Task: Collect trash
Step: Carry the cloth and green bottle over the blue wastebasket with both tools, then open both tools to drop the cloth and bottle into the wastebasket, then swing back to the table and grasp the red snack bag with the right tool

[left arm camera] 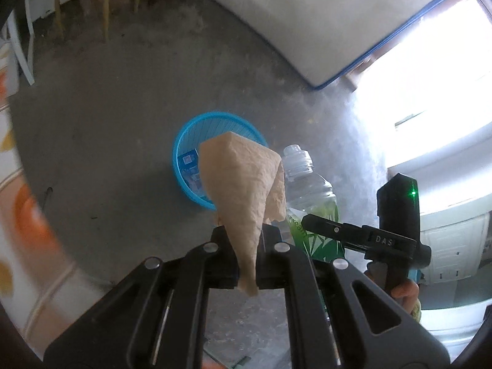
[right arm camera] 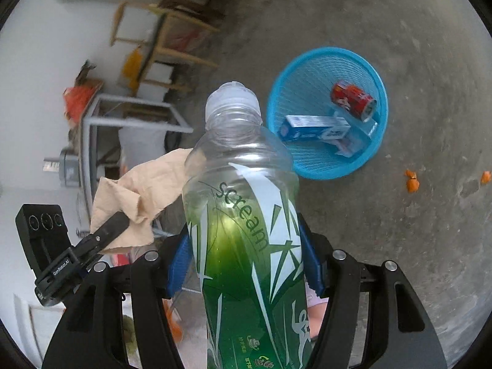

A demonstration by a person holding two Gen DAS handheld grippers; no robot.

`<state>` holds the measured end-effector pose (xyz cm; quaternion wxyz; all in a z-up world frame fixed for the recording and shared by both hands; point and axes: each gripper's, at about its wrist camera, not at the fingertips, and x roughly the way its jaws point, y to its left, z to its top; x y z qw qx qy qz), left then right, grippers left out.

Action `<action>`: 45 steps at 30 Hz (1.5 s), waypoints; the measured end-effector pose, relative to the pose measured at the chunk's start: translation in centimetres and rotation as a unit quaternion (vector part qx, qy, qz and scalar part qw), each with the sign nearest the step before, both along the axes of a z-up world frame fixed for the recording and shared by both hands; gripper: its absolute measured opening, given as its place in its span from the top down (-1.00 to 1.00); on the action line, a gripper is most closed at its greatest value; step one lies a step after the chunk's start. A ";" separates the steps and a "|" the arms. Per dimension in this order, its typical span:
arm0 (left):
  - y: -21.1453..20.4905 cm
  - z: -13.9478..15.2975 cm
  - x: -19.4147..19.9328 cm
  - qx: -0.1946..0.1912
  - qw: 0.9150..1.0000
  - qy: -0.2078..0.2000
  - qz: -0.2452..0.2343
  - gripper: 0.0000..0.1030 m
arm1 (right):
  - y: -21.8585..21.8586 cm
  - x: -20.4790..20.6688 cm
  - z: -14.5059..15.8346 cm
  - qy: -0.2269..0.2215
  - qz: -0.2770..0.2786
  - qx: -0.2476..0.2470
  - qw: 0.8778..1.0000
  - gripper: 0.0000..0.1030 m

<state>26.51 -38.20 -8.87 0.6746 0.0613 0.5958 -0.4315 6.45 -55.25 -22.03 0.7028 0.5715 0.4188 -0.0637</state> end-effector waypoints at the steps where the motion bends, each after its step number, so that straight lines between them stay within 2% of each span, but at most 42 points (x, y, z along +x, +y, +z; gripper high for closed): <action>1: -1.5 -1.3 0.7 0.010 1.000 0.012 -0.001 0.90 | -0.9 0.6 -1.1 0.004 -0.005 0.009 1.000 -0.17; 4: -3.7 -4.3 2.1 0.037 0.999 0.028 0.002 0.89 | -3.1 2.3 -3.1 0.016 -0.012 0.015 1.000 -0.17; 10: -7.1 -10.8 4.8 0.108 0.992 0.058 0.012 0.89 | -7.6 6.9 -5.7 0.071 0.005 -0.041 0.997 -0.17; 13: -8.2 -12.5 5.6 0.111 0.990 0.081 0.016 0.88 | -8.7 9.5 -6.5 0.084 0.029 -0.051 0.995 -0.19; 14: -8.5 -13.0 5.9 0.115 0.989 0.089 0.018 0.81 | -8.9 10.6 -6.8 0.083 0.045 -0.058 0.994 -0.19; 15: -8.9 -13.4 6.0 0.121 0.988 0.094 0.018 0.51 | -9.1 11.3 -7.0 0.083 0.053 -0.062 0.993 -0.24; 16: -8.9 -13.2 5.6 0.126 0.987 0.092 0.020 0.03 | -9.4 12.1 -7.2 0.080 0.058 -0.069 0.993 -0.30; 17: -8.9 -13.1 5.6 0.129 0.988 0.084 0.028 -0.13 | -9.6 12.5 -7.4 0.080 0.058 -0.074 0.992 -0.47; 18: -9.1 -12.8 5.7 0.125 0.988 0.078 0.033 -0.18 | -9.7 12.8 -7.5 0.082 0.058 -0.080 0.992 -0.54; 21: -8.5 -12.0 5.7 0.106 0.989 0.090 0.038 -0.18 | -10.2 13.0 -8.2 0.087 0.044 -0.085 0.992 -0.54; 25: -7.4 -10.4 5.8 0.085 0.992 0.083 0.046 -0.18 | -10.1 12.0 -8.3 0.077 0.027 -0.078 0.994 -0.54; 30: -6.2 -7.2 5.5 0.060 0.995 0.067 0.042 -0.18 | -9.7 10.0 -7.8 0.072 0.023 -0.088 0.993 -0.54; 34: -4.0 -2.9 3.9 0.027 0.998 0.046 0.034 -0.18 | -8.7 8.9 -7.0 0.081 0.034 -0.116 0.989 -0.54; 37: -1.3 0.7 2.5 -0.004 0.999 0.025 0.032 -0.22 | -7.8 8.3 -6.2 0.081 0.044 -0.129 0.987 -0.54; 40: 3.3 4.4 1.1 -0.039 0.998 -0.006 0.039 -0.32 | -6.3 7.5 -4.5 0.069 0.054 -0.148 0.985 -0.53; 45: 13.0 9.3 -2.4 -0.078 0.990 -0.090 0.081 -0.49 | -2.7 5.8 0.1 0.027 0.078 -0.177 0.981 -0.53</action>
